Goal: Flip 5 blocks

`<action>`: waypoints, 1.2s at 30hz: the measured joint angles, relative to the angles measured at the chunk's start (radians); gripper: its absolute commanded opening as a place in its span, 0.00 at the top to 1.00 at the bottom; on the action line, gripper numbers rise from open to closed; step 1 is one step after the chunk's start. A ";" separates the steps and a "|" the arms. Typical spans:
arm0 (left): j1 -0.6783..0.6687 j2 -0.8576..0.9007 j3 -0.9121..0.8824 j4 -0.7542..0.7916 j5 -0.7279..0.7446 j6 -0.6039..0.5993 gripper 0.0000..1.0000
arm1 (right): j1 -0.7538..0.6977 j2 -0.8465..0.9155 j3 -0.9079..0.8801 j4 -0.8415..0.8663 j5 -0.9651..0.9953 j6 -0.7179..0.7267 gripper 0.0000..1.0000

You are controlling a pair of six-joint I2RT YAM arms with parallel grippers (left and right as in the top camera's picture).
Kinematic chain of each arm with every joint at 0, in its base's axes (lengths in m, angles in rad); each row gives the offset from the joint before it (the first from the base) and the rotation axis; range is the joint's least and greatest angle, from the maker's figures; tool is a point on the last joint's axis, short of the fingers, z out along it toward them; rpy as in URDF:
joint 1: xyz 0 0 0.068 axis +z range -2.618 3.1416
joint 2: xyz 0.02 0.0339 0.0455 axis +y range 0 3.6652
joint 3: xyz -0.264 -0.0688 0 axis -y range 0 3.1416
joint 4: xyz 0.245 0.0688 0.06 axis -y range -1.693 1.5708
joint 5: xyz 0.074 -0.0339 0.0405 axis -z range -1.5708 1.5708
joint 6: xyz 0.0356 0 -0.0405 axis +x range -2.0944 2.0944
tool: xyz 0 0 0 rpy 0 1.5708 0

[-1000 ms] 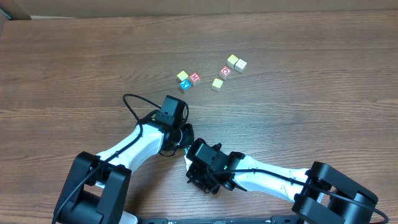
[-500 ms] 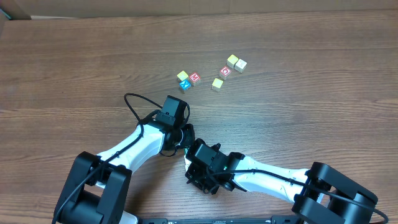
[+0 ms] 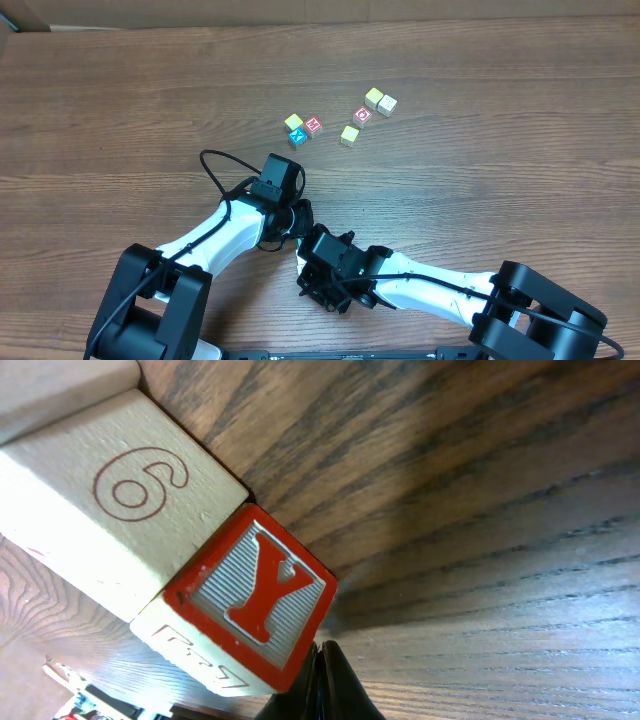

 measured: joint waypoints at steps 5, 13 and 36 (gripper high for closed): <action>-0.003 0.000 0.000 0.001 -0.003 0.013 0.96 | 0.000 0.000 0.000 0.000 0.000 0.000 0.96; -0.003 0.000 0.000 0.004 -0.003 0.016 0.96 | 0.000 0.000 0.000 0.000 0.000 0.000 0.96; -0.017 0.002 0.000 0.027 -0.010 0.016 0.96 | 0.000 0.000 0.000 0.010 0.003 0.000 0.96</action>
